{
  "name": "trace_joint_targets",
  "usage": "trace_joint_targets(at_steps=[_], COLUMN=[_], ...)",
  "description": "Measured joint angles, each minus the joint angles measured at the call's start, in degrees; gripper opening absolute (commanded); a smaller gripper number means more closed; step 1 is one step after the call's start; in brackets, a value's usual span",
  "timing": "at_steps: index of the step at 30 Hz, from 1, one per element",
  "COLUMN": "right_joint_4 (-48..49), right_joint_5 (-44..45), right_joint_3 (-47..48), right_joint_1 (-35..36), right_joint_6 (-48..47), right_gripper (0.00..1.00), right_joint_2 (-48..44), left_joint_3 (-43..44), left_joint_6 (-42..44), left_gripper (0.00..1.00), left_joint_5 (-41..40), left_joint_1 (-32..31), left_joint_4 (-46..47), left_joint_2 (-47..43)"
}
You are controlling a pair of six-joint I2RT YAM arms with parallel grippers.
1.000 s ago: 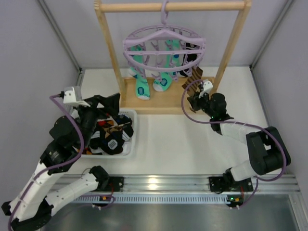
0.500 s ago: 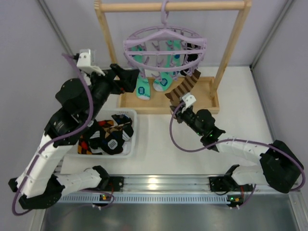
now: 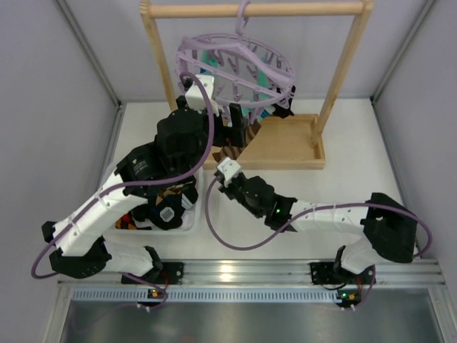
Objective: Remove the socks clipped to the hanger
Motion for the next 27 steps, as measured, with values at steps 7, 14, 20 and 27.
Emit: trace_joint_targets(at_steps=[7, 14, 20, 27], right_joint_4=[-4.4, -6.6, -7.3, -7.6], right_joint_5=[4.3, 5.4, 5.8, 6.0], right_joint_3=[10.8, 15.5, 15.9, 15.9], right_joint_1=[6.3, 8.1, 8.1, 8.1], right_joint_6=[-3.7, -4.9, -4.8, -4.5], right_gripper=[0.00, 0.00, 0.00, 0.00], right_joint_2=[9.8, 12.5, 12.5, 12.5], left_joint_3=[2.4, 4.8, 3.5, 1.2], left_joint_6=[2.6, 5.8, 6.0, 4.5], left_gripper=[0.99, 0.98, 0.98, 0.98], left_joint_5=[-8.6, -15.6, -13.6, -9.9], left_joint_1=[-4.8, -4.8, 2.1, 6.8], left_joint_4=[-0.1, -0.1, -0.4, -1.1], left_joint_2=[0.4, 3.8, 5.6, 3.6])
